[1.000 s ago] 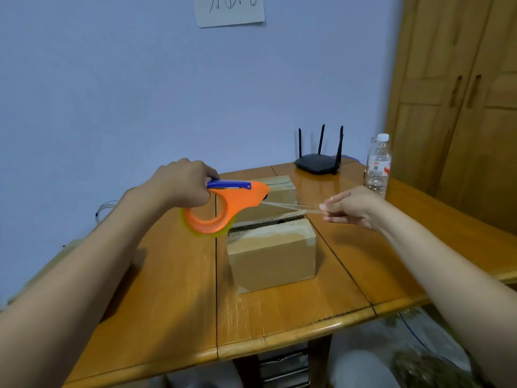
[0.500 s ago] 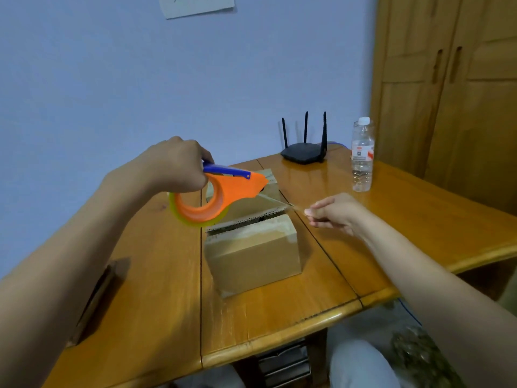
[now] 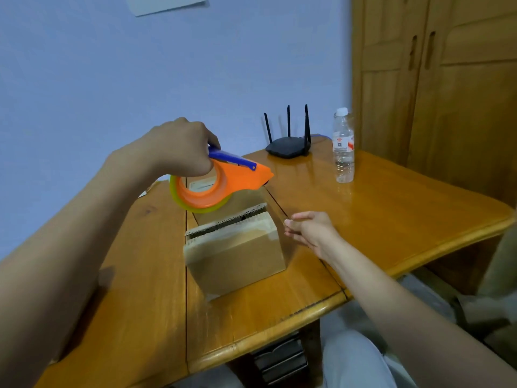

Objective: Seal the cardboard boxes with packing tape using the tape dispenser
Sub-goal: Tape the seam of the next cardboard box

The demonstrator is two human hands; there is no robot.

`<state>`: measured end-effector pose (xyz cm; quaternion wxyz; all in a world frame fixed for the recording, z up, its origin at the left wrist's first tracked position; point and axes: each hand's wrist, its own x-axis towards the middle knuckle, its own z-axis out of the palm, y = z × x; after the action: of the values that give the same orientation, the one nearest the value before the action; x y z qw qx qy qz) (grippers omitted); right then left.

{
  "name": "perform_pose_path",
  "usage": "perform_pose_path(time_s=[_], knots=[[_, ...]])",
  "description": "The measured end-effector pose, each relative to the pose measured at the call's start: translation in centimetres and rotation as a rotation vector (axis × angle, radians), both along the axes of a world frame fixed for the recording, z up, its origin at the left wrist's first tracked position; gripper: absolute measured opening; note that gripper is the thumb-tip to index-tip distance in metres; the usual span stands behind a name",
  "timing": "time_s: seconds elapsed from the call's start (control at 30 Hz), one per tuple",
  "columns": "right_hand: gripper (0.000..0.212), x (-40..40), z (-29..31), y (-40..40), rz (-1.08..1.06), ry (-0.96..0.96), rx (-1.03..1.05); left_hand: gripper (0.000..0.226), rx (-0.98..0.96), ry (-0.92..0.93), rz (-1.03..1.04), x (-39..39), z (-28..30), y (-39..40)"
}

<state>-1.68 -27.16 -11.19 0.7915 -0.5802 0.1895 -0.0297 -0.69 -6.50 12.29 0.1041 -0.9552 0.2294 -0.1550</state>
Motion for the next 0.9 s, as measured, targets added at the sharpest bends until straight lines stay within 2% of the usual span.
perform_pose_path(time_s=[0.47, 0.7, 0.9], knots=[[0.031, -0.4, 0.5, 1.3, 0.079, 0.045, -0.075, 0.037, 0.041, 0.035, 0.022, 0.4, 0.1, -0.3], [0.019, 0.7, -1.0, 2.1, -0.001, 0.022, -0.308, 0.036, 0.047, 0.047, 0.039, 0.7, -0.2, 0.3], [0.033, 1.0, -1.2, 2.2, 0.010, 0.064, -0.470, 0.036, 0.033, 0.060, 0.054, 0.8, -0.4, 0.2]])
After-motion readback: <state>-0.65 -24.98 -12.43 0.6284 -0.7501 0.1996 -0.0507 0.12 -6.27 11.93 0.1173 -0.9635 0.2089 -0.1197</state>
